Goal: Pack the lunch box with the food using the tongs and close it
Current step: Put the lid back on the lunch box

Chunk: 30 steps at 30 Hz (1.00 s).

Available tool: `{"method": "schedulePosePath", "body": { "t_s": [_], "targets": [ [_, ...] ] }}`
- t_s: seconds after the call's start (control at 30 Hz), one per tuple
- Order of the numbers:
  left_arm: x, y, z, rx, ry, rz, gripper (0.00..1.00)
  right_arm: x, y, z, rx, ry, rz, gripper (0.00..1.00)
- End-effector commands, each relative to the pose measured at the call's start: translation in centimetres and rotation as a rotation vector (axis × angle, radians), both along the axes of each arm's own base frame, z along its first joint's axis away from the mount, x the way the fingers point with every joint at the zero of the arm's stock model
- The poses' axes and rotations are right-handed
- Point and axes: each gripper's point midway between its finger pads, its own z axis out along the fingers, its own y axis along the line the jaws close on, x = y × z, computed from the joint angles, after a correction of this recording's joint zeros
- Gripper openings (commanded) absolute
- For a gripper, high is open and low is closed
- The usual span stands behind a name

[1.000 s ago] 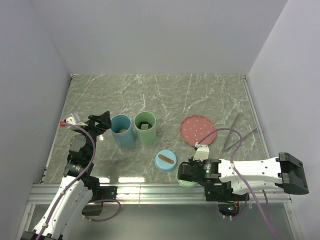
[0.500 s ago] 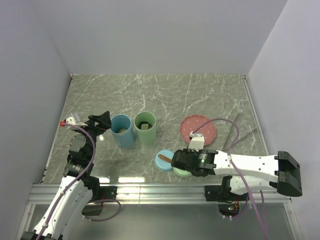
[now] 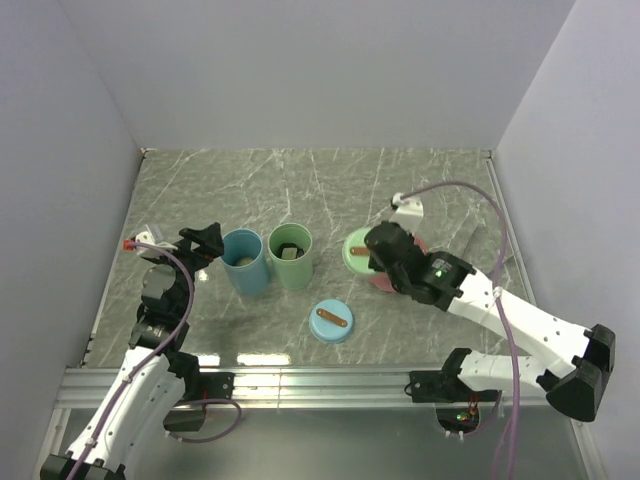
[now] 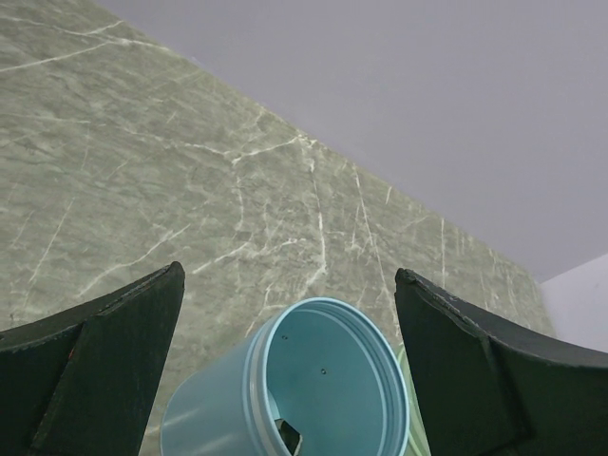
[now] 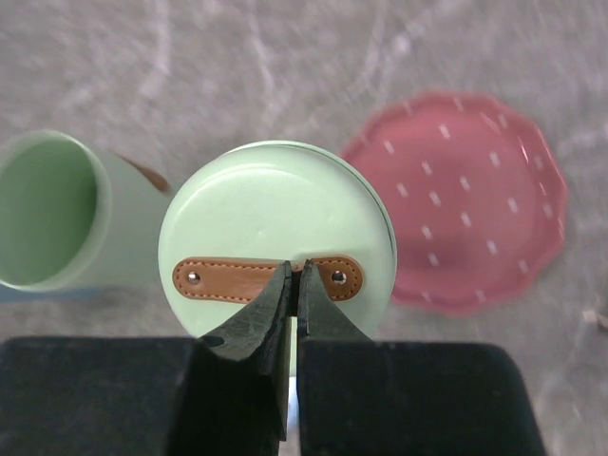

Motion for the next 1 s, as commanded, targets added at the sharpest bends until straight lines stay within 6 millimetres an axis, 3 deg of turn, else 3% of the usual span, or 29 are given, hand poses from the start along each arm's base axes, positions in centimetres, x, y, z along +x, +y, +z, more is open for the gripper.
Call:
{"method": "schedulePosePath", "body": {
  "t_s": [0.0,0.03,0.07,0.17,0.23,0.27,0.33,0.43,0.73,0.97],
  "targets": [
    [0.1,0.6,1.5,0.001,-0.044,0.028,1.0,3.6,3.6,6.9,0.087,-0.182,0.134,0.0],
    [0.0,0.6,1.4,0.003,-0.036,0.028,0.99,4.4,4.4,6.8,0.078,-0.178,0.152,0.0],
    [0.0,0.8,1.6,0.002,-0.039,0.036,0.99,4.8,5.8,8.5,0.102,-0.208,0.198,0.0],
    [-0.5,1.2,2.0,-0.005,-0.048,0.059,0.99,6.2,8.8,9.9,0.112,-0.22,0.28,0.0],
    [-0.8,1.4,2.4,-0.009,-0.057,0.065,0.99,6.8,11.3,9.0,0.114,-0.189,0.353,0.0],
    [-0.9,1.4,2.4,-0.008,-0.057,0.065,0.99,7.1,12.1,9.9,0.124,-0.203,0.375,0.0],
    [-0.9,1.5,2.6,-0.009,-0.06,0.067,0.99,7.6,14.0,8.7,0.12,-0.171,0.429,0.0],
    [-0.7,1.4,2.4,-0.006,-0.054,0.067,0.99,7.9,16.2,8.6,0.132,-0.155,0.502,0.0],
    [0.0,1.1,1.8,0.005,-0.036,0.059,0.99,7.9,19.4,6.4,0.057,-0.088,0.587,0.0],
    [0.3,0.8,1.5,0.008,-0.033,0.047,0.99,7.0,19.5,5.3,-0.01,-0.049,0.587,0.0]
  ]
}}
